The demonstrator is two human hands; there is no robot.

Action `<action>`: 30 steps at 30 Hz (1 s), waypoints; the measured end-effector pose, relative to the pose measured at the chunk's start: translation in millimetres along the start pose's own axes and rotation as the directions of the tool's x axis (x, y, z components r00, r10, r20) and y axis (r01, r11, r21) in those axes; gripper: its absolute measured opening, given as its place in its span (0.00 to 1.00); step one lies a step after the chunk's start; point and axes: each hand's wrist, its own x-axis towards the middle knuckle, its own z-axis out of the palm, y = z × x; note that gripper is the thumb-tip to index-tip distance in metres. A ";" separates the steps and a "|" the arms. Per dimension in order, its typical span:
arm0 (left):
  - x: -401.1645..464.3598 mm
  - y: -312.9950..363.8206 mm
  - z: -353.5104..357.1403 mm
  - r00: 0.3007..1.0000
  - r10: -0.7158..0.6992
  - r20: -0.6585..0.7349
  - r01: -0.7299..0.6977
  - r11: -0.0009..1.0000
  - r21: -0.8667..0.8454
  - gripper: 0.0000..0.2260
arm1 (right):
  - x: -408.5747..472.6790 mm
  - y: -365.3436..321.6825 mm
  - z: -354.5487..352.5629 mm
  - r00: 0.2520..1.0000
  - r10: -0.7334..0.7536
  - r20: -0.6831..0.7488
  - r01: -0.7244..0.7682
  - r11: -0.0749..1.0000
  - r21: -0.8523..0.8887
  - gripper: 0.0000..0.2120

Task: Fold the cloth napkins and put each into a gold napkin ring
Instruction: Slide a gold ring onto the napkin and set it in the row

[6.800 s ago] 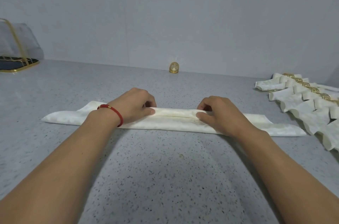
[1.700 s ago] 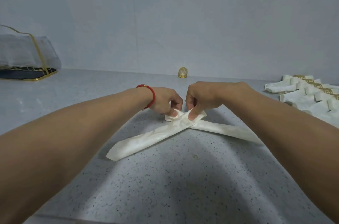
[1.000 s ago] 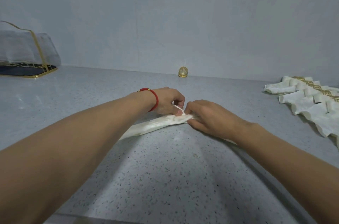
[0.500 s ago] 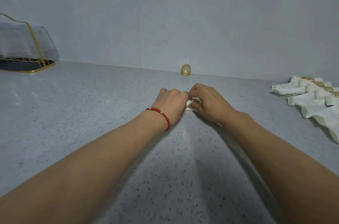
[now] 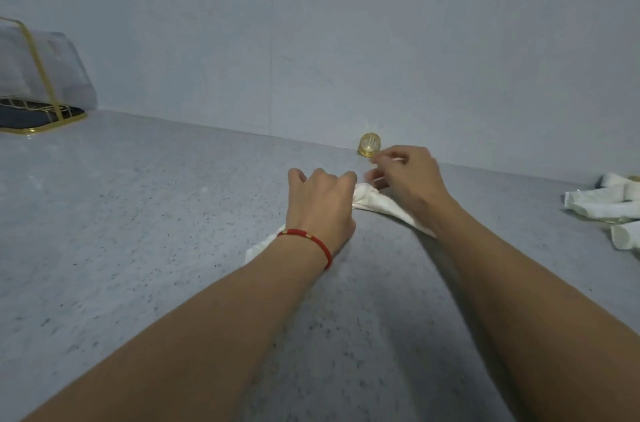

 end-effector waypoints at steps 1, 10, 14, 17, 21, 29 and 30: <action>-0.4 -0.1 0.2 1.000 -0.018 0.000 0.018 1.000 0.007 0.09 | 19.2 6.7 3.6 0.997 0.025 -0.066 -0.028 0.999 -0.044 0.07; 2.0 -1.8 0.0 0.987 -0.160 -0.008 0.160 0.987 0.020 0.09 | 119.9 19.4 64.7 0.995 -0.072 -0.068 0.005 0.721 -0.693 0.17; 4.7 -6.5 4.9 0.989 -0.146 -0.030 0.147 0.988 0.040 0.11 | 126.2 25.8 69.3 0.989 -0.144 -0.042 0.067 0.678 -0.732 0.14; 2.7 -9.9 11.1 0.990 -0.132 -0.050 0.132 0.991 0.000 0.15 | 113.6 15.2 56.5 0.990 -0.141 -0.016 0.094 0.735 -0.672 0.12; 4.0 -10.1 12.6 0.993 -0.088 -0.075 0.085 0.995 -0.051 0.17 | 67.1 -4.2 9.1 0.977 -0.166 -0.136 0.090 0.893 -0.441 0.16; 1.9 -11.3 3.1 0.996 -0.090 0.013 0.091 0.984 -0.152 0.10 | -91.6 9.8 -91.5 0.941 0.095 -0.326 -0.079 0.995 0.062 0.09; -0.8 -10.3 0.8 0.995 -0.101 0.016 0.103 0.979 -0.177 0.08 | -106.0 17.8 -99.6 0.922 0.157 -0.354 -0.105 0.981 0.161 0.08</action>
